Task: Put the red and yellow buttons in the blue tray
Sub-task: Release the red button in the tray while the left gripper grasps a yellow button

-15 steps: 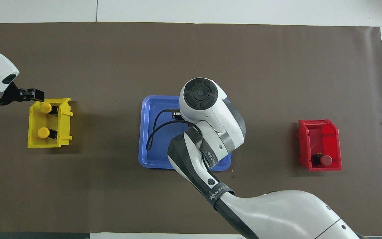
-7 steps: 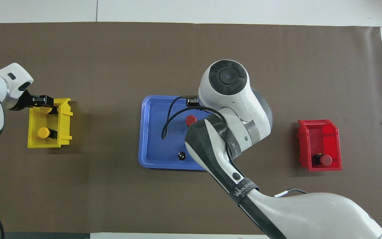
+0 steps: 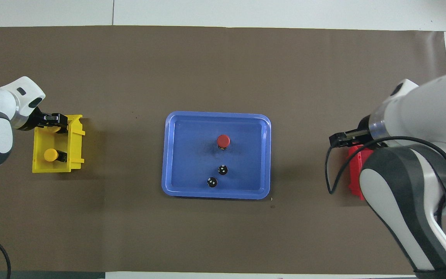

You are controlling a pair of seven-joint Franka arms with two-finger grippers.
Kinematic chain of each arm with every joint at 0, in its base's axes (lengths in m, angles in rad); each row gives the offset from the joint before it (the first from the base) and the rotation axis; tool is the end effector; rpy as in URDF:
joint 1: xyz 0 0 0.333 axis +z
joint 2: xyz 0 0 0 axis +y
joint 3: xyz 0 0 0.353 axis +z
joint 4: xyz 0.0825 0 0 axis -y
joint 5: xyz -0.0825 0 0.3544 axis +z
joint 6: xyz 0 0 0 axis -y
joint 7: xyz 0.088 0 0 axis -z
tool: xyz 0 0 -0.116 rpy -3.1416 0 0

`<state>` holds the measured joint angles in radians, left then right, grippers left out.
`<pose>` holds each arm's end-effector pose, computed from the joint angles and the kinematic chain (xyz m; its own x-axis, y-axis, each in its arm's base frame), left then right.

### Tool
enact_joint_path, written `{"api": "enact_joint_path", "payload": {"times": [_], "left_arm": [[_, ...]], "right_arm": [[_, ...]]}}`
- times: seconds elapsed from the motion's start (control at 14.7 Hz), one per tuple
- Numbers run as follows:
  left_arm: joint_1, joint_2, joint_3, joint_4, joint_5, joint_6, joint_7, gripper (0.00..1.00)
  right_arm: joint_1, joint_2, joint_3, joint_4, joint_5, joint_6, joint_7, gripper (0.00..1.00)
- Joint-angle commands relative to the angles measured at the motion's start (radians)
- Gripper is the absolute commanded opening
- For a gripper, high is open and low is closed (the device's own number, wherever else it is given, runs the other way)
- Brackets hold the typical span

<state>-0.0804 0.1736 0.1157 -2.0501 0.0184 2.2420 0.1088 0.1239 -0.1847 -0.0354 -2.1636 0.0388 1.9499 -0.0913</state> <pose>0.5636 0.0182 0.4030 0.9961 -0.0869 0.0153 -0.0863 -0.9956 -0.0364 0.4570 0.0426 0.5117 0.9859 0.1654 -0.0255 0.1641 -0.9854 -0.0446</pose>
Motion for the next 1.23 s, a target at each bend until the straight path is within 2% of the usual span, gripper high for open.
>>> {"api": "enact_joint_path", "payload": {"times": [0.0, 0.14, 0.2, 0.41, 0.48, 0.61, 0.89, 1.02, 1.16], "left_arm": [[0.011, -0.014, -0.008, -0.028, -0.014, 0.019, 0.002, 0.66], [0.011, -0.011, -0.008, -0.024, -0.018, 0.022, -0.001, 0.58], [0.011, -0.008, -0.007, -0.018, -0.047, 0.024, -0.004, 0.51], [0.01, -0.003, -0.007, -0.005, -0.08, 0.028, -0.008, 0.08], [0.007, -0.002, -0.007, 0.008, -0.08, 0.015, -0.009, 0.01], [-0.001, -0.002, -0.002, 0.092, -0.078, -0.081, -0.011, 0.01], [-0.007, 0.007, -0.002, 0.38, -0.057, -0.411, -0.043, 0.01], [-0.072, -0.005, -0.013, 0.418, -0.058, -0.466, -0.174, 0.01], [-0.215, -0.014, -0.013, 0.404, -0.06, -0.454, -0.381, 0.01]], "right_arm": [[-0.156, -0.134, 0.016, -0.215, 0.001, 0.102, -0.218, 0.68], [-0.223, -0.163, 0.016, -0.269, 0.001, 0.115, -0.301, 0.67], [-0.228, -0.177, 0.016, -0.295, 0.001, 0.124, -0.303, 0.67], [-0.263, -0.17, 0.014, -0.354, 0.001, 0.182, -0.307, 0.67], [-0.263, -0.164, 0.014, -0.366, 0.001, 0.201, -0.314, 0.67], [-0.26, -0.16, 0.014, -0.415, 0.001, 0.259, -0.338, 0.67], [-0.26, -0.147, 0.015, -0.429, 0.001, 0.285, -0.349, 0.67], [-0.259, -0.141, 0.014, -0.45, 0.001, 0.323, -0.35, 0.65], [-0.259, -0.128, 0.016, -0.46, 0.001, 0.348, -0.35, 0.63]]}}
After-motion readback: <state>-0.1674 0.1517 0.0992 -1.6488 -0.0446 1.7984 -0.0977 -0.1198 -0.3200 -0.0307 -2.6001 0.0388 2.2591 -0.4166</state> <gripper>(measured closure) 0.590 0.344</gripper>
